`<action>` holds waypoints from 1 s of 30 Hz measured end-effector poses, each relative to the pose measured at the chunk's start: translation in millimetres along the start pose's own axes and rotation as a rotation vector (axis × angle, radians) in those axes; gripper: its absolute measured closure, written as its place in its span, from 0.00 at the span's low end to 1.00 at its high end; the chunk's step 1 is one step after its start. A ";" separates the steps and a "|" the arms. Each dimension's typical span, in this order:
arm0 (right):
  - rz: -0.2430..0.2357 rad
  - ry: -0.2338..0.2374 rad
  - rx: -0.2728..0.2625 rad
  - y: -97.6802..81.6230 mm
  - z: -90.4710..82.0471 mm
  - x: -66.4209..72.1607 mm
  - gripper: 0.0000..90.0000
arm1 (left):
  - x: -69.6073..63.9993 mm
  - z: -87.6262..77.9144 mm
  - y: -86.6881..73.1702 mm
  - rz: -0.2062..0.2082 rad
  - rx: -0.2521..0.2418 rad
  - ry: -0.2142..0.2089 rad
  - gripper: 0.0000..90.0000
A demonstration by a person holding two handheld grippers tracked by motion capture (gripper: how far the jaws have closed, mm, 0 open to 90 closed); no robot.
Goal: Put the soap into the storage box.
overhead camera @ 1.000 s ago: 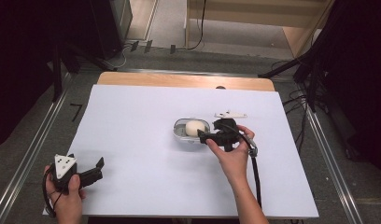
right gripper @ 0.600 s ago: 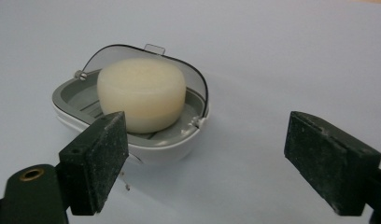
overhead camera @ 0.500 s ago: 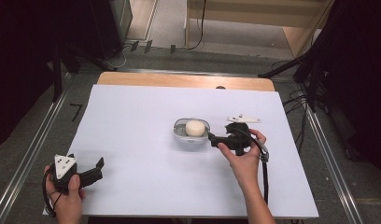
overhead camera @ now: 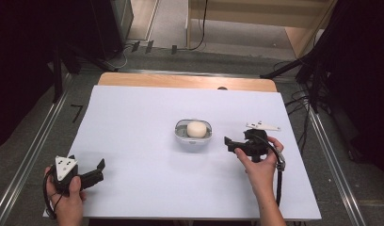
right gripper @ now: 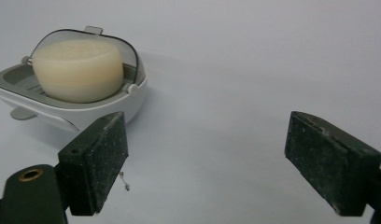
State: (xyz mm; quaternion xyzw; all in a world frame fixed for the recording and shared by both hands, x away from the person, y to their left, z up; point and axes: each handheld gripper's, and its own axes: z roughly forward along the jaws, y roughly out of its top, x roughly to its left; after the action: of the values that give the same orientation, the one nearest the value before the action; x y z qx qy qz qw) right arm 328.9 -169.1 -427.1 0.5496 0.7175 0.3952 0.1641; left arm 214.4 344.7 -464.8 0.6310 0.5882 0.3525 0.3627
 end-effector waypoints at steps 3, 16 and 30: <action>0.009 -0.012 0.001 -3.5 -3.1 -6.2 0.15 | 0.0 0.0 0.1 -0.001 0.002 0.001 0.00; 0.040 -0.027 -0.008 -19.7 -12.7 -27.3 0.15 | -0.7 0.6 0.3 0.004 0.007 0.009 0.00; 0.066 -0.044 -0.016 -36.1 -23.0 -44.6 0.15 | -0.8 1.0 0.4 0.002 0.008 0.007 0.00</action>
State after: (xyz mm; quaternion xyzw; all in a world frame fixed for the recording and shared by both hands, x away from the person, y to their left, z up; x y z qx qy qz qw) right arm 304.9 -222.0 -448.4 0.5803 0.6920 0.3939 0.1710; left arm 215.4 343.8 -465.0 0.6320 0.5901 0.3527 0.3577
